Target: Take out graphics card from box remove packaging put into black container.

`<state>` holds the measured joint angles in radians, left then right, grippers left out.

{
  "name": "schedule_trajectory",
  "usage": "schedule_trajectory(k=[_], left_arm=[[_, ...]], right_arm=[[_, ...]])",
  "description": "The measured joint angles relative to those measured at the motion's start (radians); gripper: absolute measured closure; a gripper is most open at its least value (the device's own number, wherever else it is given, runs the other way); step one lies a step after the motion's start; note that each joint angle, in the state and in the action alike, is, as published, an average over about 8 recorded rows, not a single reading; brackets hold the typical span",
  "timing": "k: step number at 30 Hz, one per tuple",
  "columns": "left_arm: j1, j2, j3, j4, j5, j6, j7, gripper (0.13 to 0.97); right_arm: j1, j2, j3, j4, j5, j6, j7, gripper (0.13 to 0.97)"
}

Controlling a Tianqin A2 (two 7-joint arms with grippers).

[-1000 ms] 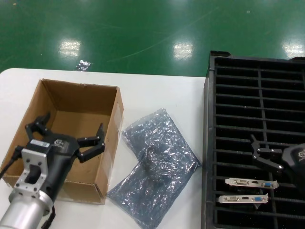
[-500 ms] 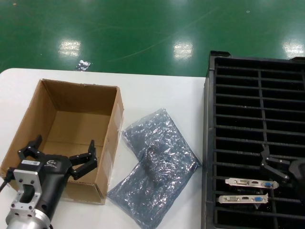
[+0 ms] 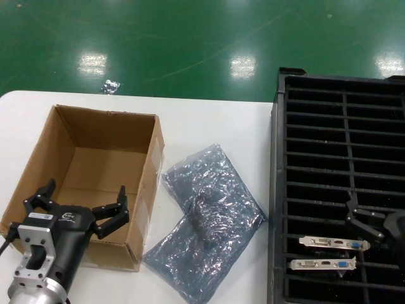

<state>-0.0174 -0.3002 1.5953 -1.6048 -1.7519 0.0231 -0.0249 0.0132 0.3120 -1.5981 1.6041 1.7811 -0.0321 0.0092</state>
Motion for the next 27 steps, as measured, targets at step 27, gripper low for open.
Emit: schedule_trajectory(k=[27], left_arm=[[0.0, 0.0, 0.0, 0.0, 0.0, 0.0, 0.0, 0.132]], right_arm=[[0.0, 0.0, 0.0, 0.0, 0.0, 0.0, 0.0, 0.129]])
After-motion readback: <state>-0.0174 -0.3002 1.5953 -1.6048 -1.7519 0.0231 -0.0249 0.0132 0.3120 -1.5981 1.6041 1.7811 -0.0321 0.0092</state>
